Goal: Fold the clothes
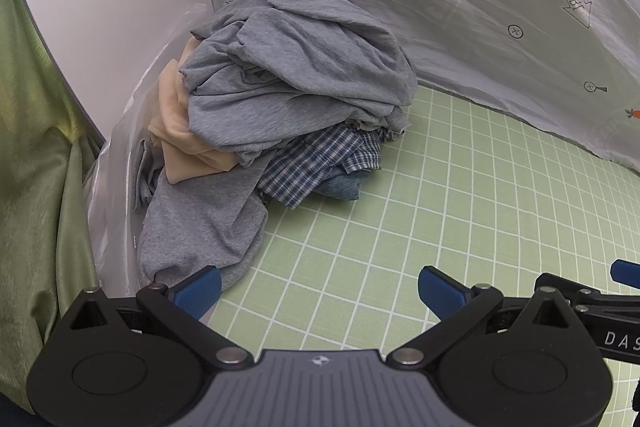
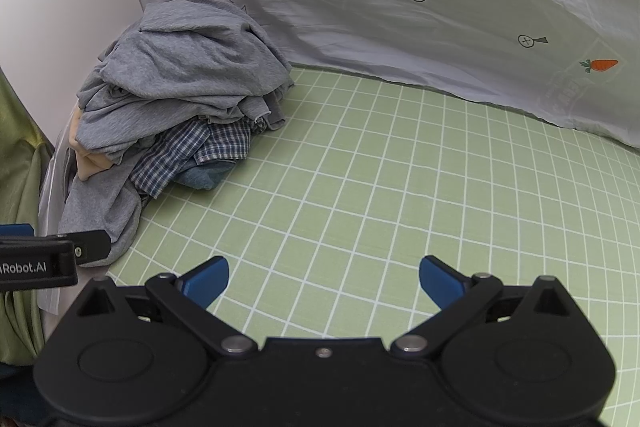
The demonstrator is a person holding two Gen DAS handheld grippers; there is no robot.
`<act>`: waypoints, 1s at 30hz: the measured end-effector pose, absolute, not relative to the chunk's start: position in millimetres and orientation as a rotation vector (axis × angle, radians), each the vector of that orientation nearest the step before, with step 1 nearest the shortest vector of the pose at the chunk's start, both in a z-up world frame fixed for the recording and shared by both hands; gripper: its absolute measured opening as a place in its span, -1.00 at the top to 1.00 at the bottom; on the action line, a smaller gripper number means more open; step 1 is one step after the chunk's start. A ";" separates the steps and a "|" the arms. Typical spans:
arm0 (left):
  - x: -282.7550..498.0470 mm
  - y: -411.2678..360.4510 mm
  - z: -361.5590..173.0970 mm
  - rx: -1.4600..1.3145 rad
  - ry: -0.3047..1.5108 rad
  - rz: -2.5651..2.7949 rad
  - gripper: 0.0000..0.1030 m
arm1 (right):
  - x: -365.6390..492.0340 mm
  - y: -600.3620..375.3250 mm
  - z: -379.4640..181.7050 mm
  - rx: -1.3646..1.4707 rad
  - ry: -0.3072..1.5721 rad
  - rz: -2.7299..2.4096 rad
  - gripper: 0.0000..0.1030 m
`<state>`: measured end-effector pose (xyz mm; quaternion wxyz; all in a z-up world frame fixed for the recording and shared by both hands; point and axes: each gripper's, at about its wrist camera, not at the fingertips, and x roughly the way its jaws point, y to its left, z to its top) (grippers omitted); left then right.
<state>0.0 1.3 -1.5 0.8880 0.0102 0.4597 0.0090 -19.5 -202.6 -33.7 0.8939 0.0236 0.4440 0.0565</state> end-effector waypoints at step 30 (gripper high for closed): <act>14.8 3.6 -3.9 0.004 0.971 0.031 -1.00 | -7.5 -191.5 -41.3 0.011 0.963 0.151 -0.99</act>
